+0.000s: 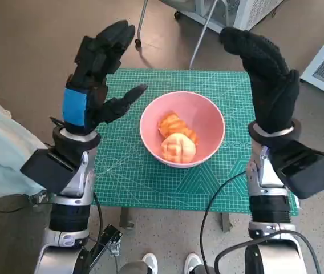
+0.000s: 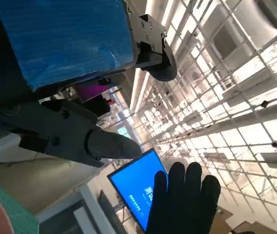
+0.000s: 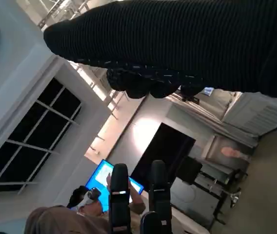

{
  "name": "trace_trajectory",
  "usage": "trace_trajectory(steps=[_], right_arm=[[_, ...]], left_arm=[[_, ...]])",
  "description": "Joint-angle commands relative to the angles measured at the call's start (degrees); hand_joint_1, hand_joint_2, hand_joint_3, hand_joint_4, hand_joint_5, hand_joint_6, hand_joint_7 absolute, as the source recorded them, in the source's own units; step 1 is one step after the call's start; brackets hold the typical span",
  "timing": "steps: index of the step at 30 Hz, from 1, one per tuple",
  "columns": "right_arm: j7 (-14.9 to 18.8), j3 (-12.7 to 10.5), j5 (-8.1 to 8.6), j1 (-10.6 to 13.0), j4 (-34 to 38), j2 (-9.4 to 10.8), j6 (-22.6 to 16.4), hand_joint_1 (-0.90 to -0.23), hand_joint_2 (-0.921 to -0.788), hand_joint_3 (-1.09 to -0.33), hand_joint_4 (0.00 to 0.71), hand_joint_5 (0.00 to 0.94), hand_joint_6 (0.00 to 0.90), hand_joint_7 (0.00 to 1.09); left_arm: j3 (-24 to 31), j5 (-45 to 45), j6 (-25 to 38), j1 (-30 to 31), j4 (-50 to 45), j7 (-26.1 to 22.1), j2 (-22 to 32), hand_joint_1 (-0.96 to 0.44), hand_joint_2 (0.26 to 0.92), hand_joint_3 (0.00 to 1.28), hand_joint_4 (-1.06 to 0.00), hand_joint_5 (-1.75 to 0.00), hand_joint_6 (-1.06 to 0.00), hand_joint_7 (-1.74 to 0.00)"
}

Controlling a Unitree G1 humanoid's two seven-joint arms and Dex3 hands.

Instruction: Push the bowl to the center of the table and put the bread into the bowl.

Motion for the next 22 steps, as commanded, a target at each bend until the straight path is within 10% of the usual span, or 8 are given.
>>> trace_trajectory(steps=[1, 22], right_arm=[[0.1, 0.2, -0.2, 0.0, 0.6, -0.6, 0.3, -0.633, -0.921, -0.788, 0.278, 0.0, 0.004, 0.81], [1.3, 0.9, 1.07, 0.3, -1.0, -1.0, 1.5, -0.646, -0.921, -0.794, 0.267, 0.0, 0.003, 0.81]], left_arm=[[0.1, 0.9, -1.1, 0.1, -0.7, 0.9, 0.0, -0.31, 0.921, 0.18, -0.42, -0.02, -0.2, -0.62], [-0.9, -0.7, 3.3, 0.0, -3.9, -0.9, 0.5, -0.33, 0.921, 0.19, -0.43, -0.02, -0.24, -0.55]])
